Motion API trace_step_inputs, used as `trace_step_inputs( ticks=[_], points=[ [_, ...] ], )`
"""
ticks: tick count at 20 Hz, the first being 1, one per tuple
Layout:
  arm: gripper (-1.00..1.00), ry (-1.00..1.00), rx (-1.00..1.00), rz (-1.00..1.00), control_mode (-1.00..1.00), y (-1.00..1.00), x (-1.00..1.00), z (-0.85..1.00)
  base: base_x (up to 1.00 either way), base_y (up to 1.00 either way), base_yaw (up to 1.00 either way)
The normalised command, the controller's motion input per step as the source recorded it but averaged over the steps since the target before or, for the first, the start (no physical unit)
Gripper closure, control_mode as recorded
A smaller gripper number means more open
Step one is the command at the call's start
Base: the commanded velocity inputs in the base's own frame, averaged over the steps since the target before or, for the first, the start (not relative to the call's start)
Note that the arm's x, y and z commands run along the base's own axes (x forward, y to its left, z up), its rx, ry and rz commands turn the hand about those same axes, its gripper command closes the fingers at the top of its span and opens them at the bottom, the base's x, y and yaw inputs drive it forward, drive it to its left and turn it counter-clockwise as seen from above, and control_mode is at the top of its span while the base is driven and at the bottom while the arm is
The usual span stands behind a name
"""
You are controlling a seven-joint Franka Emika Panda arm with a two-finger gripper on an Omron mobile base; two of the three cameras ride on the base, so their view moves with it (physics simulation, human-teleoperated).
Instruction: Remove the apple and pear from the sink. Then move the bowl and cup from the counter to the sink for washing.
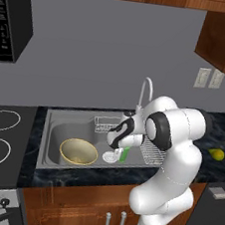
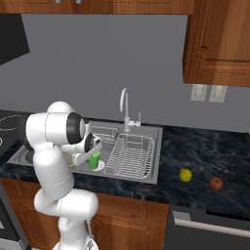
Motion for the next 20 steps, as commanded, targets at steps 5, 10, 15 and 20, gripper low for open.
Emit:
trace_step_inputs(
  ticks=[5, 10, 15, 20],
  points=[
    [1.0, -0.05, 0.0, -0.07, -1.0, 0.02, 0.03, -0.2, 0.0, 0.0, 0.0],
    [1.0, -0.08, 0.0, -0.1, -1.0, 0.01, 0.14, -0.13, 0.0, 0.0, 0.0],
    [1.0, -0.11, 0.0, -0.1, -1.0, 0.01, 0.16, -0.03, 0.0, 0.0, 0.0],
    [1.0, -0.1, 0.0, -0.1, -1.0, 0.01, 0.18, -0.02, 0.0, 0.0, 0.0]
  ],
)
